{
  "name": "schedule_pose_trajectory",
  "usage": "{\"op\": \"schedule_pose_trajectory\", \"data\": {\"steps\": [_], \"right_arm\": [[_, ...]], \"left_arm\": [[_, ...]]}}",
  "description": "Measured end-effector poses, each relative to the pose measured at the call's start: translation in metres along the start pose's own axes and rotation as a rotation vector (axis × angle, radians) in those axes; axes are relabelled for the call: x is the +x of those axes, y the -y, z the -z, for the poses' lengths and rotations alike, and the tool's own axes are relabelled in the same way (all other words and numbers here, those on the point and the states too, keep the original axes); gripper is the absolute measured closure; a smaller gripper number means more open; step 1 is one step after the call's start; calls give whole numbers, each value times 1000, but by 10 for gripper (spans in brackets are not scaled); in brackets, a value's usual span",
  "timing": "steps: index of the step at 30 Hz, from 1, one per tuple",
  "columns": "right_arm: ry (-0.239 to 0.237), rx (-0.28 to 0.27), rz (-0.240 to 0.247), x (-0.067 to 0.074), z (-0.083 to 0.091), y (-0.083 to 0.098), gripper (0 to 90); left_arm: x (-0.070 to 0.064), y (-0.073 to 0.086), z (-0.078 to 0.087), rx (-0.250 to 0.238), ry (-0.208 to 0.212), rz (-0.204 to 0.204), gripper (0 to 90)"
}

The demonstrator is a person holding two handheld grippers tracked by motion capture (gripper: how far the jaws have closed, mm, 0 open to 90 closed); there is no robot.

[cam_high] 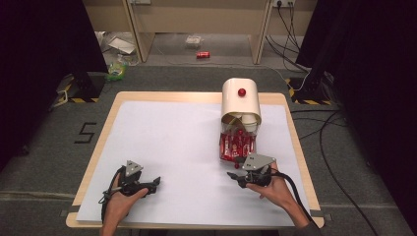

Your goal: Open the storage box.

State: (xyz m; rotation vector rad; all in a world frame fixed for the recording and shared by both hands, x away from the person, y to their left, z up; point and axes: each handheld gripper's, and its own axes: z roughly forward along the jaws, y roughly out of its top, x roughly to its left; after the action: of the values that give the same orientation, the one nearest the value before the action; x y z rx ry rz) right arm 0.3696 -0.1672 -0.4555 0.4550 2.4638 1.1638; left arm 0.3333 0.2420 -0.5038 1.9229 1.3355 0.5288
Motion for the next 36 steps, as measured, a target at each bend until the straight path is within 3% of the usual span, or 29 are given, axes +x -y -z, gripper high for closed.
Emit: {"op": "schedule_pose_trajectory", "data": {"steps": [5,27,36], "right_arm": [[-36,28,3,5,2,2,435],[-82,35,3,14,9,4,413],[-106,26,-54,9,10,3,410]], "left_arm": [[0,0,0,-2,4,4,127],[1,0,0,-3,5,5,127],[1,0,0,-3,4,6,127]]}}
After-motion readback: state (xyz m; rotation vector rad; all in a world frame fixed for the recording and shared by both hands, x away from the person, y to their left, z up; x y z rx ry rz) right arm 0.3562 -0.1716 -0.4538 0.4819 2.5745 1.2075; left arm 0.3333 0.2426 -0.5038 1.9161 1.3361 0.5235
